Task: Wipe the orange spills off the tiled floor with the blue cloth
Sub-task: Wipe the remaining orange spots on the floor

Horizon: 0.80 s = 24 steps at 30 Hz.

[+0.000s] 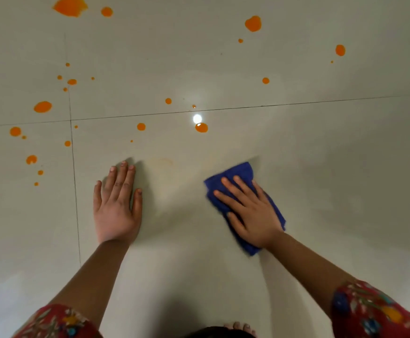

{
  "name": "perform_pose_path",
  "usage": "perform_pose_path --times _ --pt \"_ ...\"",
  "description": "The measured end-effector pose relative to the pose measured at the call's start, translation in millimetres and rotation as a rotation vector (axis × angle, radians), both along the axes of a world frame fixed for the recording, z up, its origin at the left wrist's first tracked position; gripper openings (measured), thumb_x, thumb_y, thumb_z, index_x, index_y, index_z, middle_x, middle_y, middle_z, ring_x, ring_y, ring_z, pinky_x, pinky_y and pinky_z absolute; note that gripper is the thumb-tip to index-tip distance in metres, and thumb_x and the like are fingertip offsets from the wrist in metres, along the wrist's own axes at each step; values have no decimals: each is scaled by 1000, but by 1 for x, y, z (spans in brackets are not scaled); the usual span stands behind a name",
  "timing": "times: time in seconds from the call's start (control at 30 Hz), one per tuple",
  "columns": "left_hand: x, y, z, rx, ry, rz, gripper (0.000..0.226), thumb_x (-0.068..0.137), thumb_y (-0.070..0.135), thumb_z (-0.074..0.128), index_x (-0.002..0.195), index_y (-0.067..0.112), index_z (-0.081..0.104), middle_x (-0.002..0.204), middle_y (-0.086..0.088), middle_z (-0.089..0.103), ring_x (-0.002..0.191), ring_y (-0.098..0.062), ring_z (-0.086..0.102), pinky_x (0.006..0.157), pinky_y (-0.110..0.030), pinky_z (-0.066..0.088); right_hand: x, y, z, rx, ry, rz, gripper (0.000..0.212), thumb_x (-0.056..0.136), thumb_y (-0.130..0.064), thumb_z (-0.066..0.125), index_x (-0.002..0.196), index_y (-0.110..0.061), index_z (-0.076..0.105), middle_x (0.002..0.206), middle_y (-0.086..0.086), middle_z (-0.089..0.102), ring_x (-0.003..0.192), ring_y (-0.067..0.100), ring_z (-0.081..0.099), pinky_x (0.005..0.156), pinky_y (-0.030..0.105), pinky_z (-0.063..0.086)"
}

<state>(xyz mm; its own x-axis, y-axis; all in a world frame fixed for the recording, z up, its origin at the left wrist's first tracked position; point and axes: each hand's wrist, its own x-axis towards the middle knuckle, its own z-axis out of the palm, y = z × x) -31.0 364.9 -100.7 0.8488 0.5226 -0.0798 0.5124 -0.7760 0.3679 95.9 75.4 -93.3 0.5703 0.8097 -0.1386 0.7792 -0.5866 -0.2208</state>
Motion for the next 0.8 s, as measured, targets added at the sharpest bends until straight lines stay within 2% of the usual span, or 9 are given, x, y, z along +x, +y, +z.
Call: perform_pose_path --times 0.13,0.2,0.23,0.3,0.4,0.5,0.63,0.7,0.8 --pt "2 1 -3 9 -9 -10 55 98 35 28 151 22 26 159 6 21 148 -11 11 120 -39 7 55 6 -6 -27 -61 -396 56 96 -37 33 151 -34 25 161 -4 18 150 20 10 117 53 17" --pt "1 2 -5 8 -15 -17 54 98 32 28 151 21 27 159 5 21 148 -11 10 120 -40 6 60 50 -8 -27 -86 -470 57 95 -37 33 151 -31 27 161 -2 19 149 23 14 118 51 15" --pt "1 2 -5 8 -20 -19 54 98 31 28 151 21 27 159 5 21 148 -12 11 120 -40 6 52 69 -7 -15 -95 -418 57 94 -37 34 151 -31 28 160 -1 21 148 24 16 117 51 17" --pt "2 3 -5 4 -27 -21 54 98 29 29 151 21 28 158 6 21 148 -12 12 120 -40 6 17 80 -8 4 -63 -154 57 95 -35 36 151 -30 27 161 -1 20 149 24 15 118 49 17" --pt "2 3 -5 10 -40 -17 53 98 28 31 150 21 30 158 6 22 147 -11 12 121 -39 6 -19 34 0 5 40 184 52 99 -36 39 151 -31 29 161 -7 19 150 19 11 119 47 14" --pt "2 3 -7 15 -63 -11 52 98 27 32 150 21 30 158 5 23 148 -12 12 120 -40 7 16 12 2 12 60 190 49 98 -40 36 147 -39 34 158 -12 24 149 18 13 116 53 16" --pt "2 4 -9 7 -117 -32 52 97 20 35 148 20 35 157 3 27 147 -16 19 120 -38 7 44 88 -3 44 -25 -61 53 94 -43 41 146 -43 34 157 -14 27 150 25 10 116 56 12" --pt "-5 5 -5 10 -170 2 51 94 13 38 144 18 42 155 2 33 144 -18 26 119 -38 9 -2 122 -7 80 -61 40 53 94 -50 40 146 -44 34 157 -12 27 149 33 8 115 60 10" --pt "-20 6 1 -26 -214 165 52 91 9 37 142 17 44 152 1 38 142 -19 31 118 -38 12 -91 103 -11 85 -21 437 49 99 -49 36 148 -44 29 159 -13 22 149 36 4 116 61 8"
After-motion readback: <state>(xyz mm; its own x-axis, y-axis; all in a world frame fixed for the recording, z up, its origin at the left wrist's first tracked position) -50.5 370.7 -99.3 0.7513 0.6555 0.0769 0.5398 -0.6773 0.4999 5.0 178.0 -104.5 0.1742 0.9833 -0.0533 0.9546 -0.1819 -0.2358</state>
